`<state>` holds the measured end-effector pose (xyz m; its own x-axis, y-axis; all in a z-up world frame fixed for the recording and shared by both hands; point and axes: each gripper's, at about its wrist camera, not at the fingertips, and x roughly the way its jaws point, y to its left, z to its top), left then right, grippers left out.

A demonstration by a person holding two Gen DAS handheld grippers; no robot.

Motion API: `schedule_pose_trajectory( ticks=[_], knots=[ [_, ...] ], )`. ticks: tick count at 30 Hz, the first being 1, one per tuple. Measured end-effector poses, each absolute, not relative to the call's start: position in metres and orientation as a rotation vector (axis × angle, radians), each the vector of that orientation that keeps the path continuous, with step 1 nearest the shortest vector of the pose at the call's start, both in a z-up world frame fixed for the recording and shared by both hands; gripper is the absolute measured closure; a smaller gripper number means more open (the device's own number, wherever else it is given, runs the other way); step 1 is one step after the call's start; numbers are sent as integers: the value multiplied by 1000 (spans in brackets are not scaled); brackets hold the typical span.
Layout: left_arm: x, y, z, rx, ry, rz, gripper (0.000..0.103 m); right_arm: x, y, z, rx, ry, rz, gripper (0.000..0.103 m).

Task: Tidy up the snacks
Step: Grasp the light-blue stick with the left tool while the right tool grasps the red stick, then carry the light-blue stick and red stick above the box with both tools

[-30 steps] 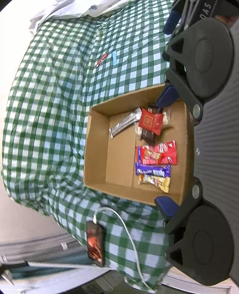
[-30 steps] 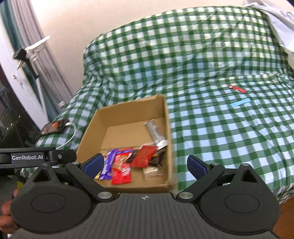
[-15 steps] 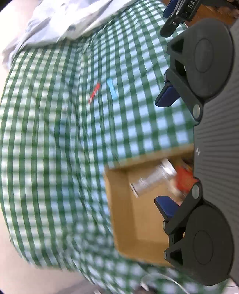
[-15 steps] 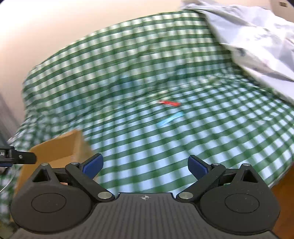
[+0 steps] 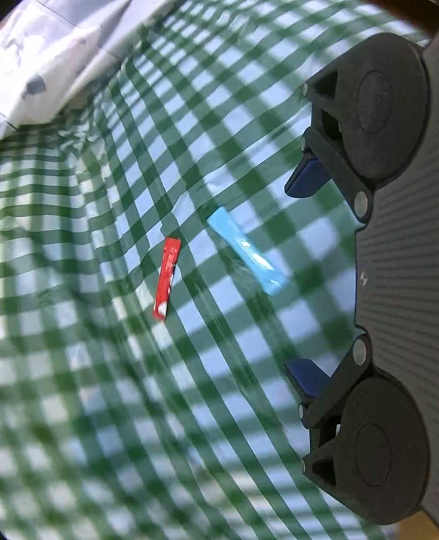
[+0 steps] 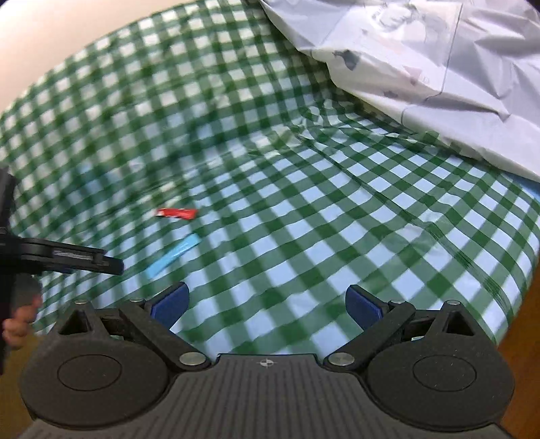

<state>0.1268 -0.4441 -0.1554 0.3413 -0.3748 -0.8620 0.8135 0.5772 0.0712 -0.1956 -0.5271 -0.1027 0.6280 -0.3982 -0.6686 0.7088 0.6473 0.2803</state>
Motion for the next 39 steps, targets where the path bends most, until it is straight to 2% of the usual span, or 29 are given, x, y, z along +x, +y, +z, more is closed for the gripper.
schedule_pose_trajectory(
  ticks=[3,5,6,8,9,10,11,14,27,28,29,30,31,32,34,39],
  knots=[
    [146,-473,-187,561,962,-831,9,-172,-552,-120,562,613,-678,4],
    [157,-486,-203,571,986,-831,23,-153,-565,-128,552,613,-670,4],
    [162,-491,-212,581,1004,-840,27,-142,-572,-132,546,611,-665,4],
    [164,-493,-214,586,976,-857,30,-119,-585,-137,530,602,-641,4],
    [164,-492,-213,587,954,-881,43,-105,-590,-139,518,599,-623,4],
    [165,-489,-211,581,945,-893,69,-92,-595,-140,507,599,-603,4],
    [169,-487,-209,560,952,-908,91,-78,-600,-143,496,601,-576,4],
    [192,-470,-205,454,1037,-904,92,-34,-612,-153,460,615,-480,4],
    [234,-394,-190,414,1087,-772,91,159,-587,-190,152,680,-229,6],
    [234,-392,-192,412,1092,-766,91,165,-584,-193,133,697,-229,10],
    [234,-390,-193,406,1095,-763,91,172,-583,-197,110,718,-223,20],
    [234,-388,-192,398,1098,-761,91,173,-582,-198,93,704,-213,47],
    [234,-386,-192,389,1099,-758,91,171,-580,-196,82,686,-202,65],
    [233,-383,-190,377,1100,-756,91,167,-577,-194,67,678,-186,88],
    [227,-377,-184,356,1092,-751,91,159,-570,-191,14,697,-194,93],
    [192,-350,-147,318,1050,-736,91,111,-560,-165,89,662,-260,94]
  ],
)
